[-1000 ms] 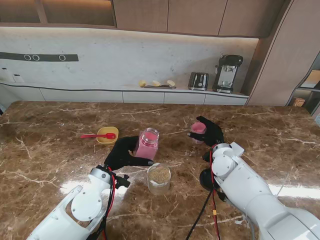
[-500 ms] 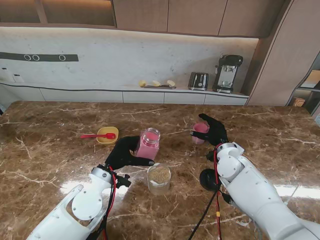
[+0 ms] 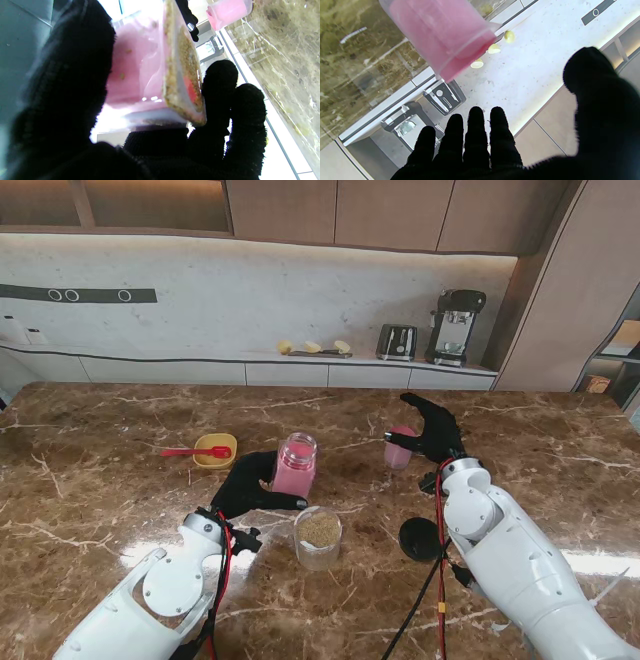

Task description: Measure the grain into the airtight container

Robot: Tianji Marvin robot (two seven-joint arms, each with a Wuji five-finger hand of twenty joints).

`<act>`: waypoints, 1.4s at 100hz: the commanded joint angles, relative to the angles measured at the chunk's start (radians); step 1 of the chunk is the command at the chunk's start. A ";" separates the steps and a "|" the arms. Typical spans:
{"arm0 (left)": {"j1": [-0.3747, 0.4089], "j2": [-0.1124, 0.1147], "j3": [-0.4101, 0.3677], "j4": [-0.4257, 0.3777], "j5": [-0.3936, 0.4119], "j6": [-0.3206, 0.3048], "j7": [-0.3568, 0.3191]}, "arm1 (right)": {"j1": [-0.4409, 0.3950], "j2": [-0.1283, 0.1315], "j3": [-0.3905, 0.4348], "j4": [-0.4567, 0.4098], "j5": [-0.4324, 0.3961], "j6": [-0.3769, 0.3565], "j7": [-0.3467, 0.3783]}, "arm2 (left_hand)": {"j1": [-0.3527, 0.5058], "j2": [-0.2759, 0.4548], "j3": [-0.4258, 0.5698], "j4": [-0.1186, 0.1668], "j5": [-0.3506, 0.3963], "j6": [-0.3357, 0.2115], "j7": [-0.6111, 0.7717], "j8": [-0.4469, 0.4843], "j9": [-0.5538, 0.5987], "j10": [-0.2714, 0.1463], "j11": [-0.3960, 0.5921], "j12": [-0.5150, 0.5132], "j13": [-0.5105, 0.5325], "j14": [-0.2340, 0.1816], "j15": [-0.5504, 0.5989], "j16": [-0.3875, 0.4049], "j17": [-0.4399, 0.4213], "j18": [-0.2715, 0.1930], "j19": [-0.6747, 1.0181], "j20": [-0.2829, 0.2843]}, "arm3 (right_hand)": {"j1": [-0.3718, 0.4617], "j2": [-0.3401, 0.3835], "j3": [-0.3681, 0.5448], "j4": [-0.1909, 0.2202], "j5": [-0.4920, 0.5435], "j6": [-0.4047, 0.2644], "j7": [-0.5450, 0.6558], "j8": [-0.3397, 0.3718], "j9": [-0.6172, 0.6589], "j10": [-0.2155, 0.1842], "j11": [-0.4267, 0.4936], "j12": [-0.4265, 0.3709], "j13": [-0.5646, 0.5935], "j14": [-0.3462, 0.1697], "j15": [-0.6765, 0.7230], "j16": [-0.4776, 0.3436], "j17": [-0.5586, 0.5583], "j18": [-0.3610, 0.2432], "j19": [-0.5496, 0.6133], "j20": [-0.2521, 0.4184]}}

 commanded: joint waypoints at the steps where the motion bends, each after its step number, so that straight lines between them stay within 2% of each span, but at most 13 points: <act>1: -0.001 -0.004 0.003 0.009 -0.009 -0.007 -0.006 | -0.014 0.012 0.015 -0.027 -0.013 0.011 0.016 | 0.230 0.452 0.491 -0.001 0.144 -0.381 0.692 0.013 0.127 -0.179 0.158 0.056 0.011 -0.064 0.025 0.003 -0.018 -0.013 0.027 0.011 | -0.048 -0.003 -0.002 0.030 -0.011 -0.018 -0.021 -0.013 -0.024 -0.002 -0.017 -0.015 -0.020 -0.003 0.000 -0.005 -0.012 -0.014 -0.002 0.031; 18: -0.010 -0.006 0.006 0.030 -0.029 -0.032 -0.013 | -0.050 0.039 0.073 -0.100 -0.115 0.059 0.017 | 0.233 0.462 0.488 -0.002 0.143 -0.385 0.692 0.013 0.125 -0.186 0.158 0.051 0.007 -0.066 0.019 0.003 -0.019 -0.013 0.025 0.012 | -0.008 0.036 0.021 0.032 0.020 -0.011 0.003 -0.001 -0.005 0.005 -0.004 -0.009 0.019 0.011 0.012 0.002 0.017 0.000 0.051 0.068; 26: -0.014 -0.007 0.006 0.039 -0.035 -0.044 -0.014 | -0.066 0.053 0.098 -0.131 -0.170 0.121 0.026 | 0.234 0.462 0.486 -0.003 0.143 -0.387 0.692 0.012 0.126 -0.186 0.159 0.048 0.007 -0.067 0.015 0.003 -0.020 -0.011 0.022 0.013 | 0.016 0.047 0.053 0.018 0.029 -0.001 0.037 0.019 -0.005 0.019 0.011 -0.008 0.043 0.032 0.028 0.007 0.047 0.022 0.086 0.075; 46: -0.016 -0.004 0.003 0.054 -0.049 -0.066 -0.028 | -0.100 0.096 0.140 -0.179 -0.340 0.249 0.085 | 0.237 0.464 0.488 0.000 0.142 -0.385 0.691 0.011 0.124 -0.189 0.159 0.043 0.004 -0.068 0.008 0.003 -0.023 -0.012 0.017 0.014 | 0.033 0.002 0.142 -0.011 0.050 0.019 0.089 0.051 -0.005 0.046 0.027 -0.015 0.098 0.092 0.034 0.003 0.125 0.084 0.168 0.075; 56: -0.014 -0.003 0.001 0.053 -0.050 -0.071 -0.032 | -0.114 0.116 0.148 -0.200 -0.416 0.321 0.137 | 0.238 0.465 0.489 0.003 0.142 -0.387 0.691 0.010 0.122 -0.190 0.159 0.041 0.003 -0.068 0.006 0.003 -0.025 -0.012 0.014 0.014 | 0.035 -0.007 0.126 -0.015 0.047 0.039 0.088 0.057 0.002 0.081 0.017 -0.030 0.170 0.169 0.015 -0.012 0.188 0.172 0.230 0.050; 63: -0.012 -0.002 0.000 0.050 -0.049 -0.073 -0.033 | -0.124 0.130 0.149 -0.223 -0.454 0.384 0.209 | 0.239 0.468 0.489 0.005 0.145 -0.389 0.693 0.010 0.121 -0.190 0.160 0.038 0.002 -0.068 0.005 0.004 -0.026 -0.013 0.012 0.014 | 0.038 0.017 0.029 -0.001 0.018 0.060 0.063 0.056 -0.019 0.097 0.002 -0.040 0.176 0.196 -0.009 -0.023 0.212 0.208 0.273 -0.001; 70: -0.012 -0.002 0.001 0.049 -0.049 -0.075 -0.035 | -0.123 0.140 0.143 -0.222 -0.483 0.422 0.254 | 0.241 0.471 0.491 0.008 0.152 -0.389 0.696 0.010 0.119 -0.190 0.161 0.035 -0.001 -0.066 0.003 0.005 -0.028 -0.013 0.010 0.015 | 0.018 0.003 -0.023 0.018 0.001 0.069 0.045 0.053 -0.026 0.105 -0.005 -0.044 0.194 0.216 -0.016 -0.026 0.256 0.245 0.311 -0.021; 85: -0.009 -0.001 0.001 0.047 -0.047 -0.077 -0.036 | -0.119 0.161 0.122 -0.217 -0.553 0.467 0.335 | 0.244 0.473 0.493 0.014 0.157 -0.389 0.698 0.008 0.114 -0.193 0.165 0.031 -0.004 -0.067 0.002 0.008 -0.032 -0.013 0.006 0.016 | -0.073 -0.002 0.010 0.034 -0.010 0.086 0.039 0.058 -0.006 0.115 0.008 -0.031 0.258 0.242 0.007 -0.007 0.348 0.298 0.422 -0.068; 100: -0.008 0.000 0.001 0.051 -0.045 -0.073 -0.037 | -0.125 0.174 0.106 -0.228 -0.583 0.495 0.415 | 0.246 0.474 0.497 0.018 0.159 -0.389 0.698 0.006 0.113 -0.190 0.169 0.026 -0.005 -0.066 0.002 0.010 -0.034 -0.013 0.006 0.019 | -0.185 -0.002 0.075 0.033 -0.002 0.100 0.075 0.091 0.045 0.119 0.056 0.025 0.327 0.245 0.081 0.054 0.428 0.310 0.541 -0.115; 112: 0.004 0.001 -0.003 0.030 -0.043 -0.063 -0.038 | -0.135 0.185 0.099 -0.245 -0.615 0.503 0.483 | 0.243 0.468 0.499 0.015 0.160 -0.387 0.699 0.004 0.116 -0.189 0.173 0.026 -0.003 -0.065 0.005 0.013 -0.033 -0.014 0.007 0.022 | -0.257 -0.006 0.127 0.029 0.002 0.103 0.101 0.131 0.080 0.115 0.093 0.080 0.398 0.236 0.158 0.113 0.504 0.291 0.632 -0.141; 122: 0.008 0.001 -0.003 0.024 -0.038 -0.058 -0.034 | -0.138 0.186 0.096 -0.245 -0.596 0.509 0.505 | 0.240 0.465 0.503 0.012 0.162 -0.387 0.700 0.003 0.117 -0.189 0.174 0.026 -0.001 -0.067 0.006 0.013 -0.030 -0.015 0.008 0.025 | -0.265 -0.007 0.136 0.027 0.005 0.100 0.109 0.150 0.103 0.113 0.111 0.102 0.459 0.229 0.212 0.145 0.577 0.276 0.699 -0.142; 130: 0.011 0.001 -0.001 0.020 -0.038 -0.055 -0.032 | -0.141 0.190 0.094 -0.251 -0.594 0.508 0.539 | 0.239 0.463 0.505 0.011 0.163 -0.387 0.700 0.002 0.119 -0.189 0.175 0.026 0.000 -0.067 0.007 0.013 -0.030 -0.014 0.008 0.026 | -0.268 -0.007 0.138 0.026 -0.001 0.101 0.105 0.153 0.116 0.106 0.117 0.106 0.468 0.225 0.220 0.149 0.588 0.264 0.708 -0.148; 140: 0.014 0.001 0.000 0.017 -0.038 -0.052 -0.031 | -0.144 0.193 0.084 -0.243 -0.608 0.496 0.538 | 0.238 0.461 0.508 0.009 0.163 -0.387 0.700 0.001 0.121 -0.188 0.175 0.027 0.001 -0.067 0.007 0.013 -0.028 -0.016 0.008 0.026 | -0.264 -0.007 0.135 0.023 0.012 0.101 0.108 0.166 0.142 0.094 0.151 0.136 0.492 0.215 0.246 0.164 0.614 0.245 0.735 -0.170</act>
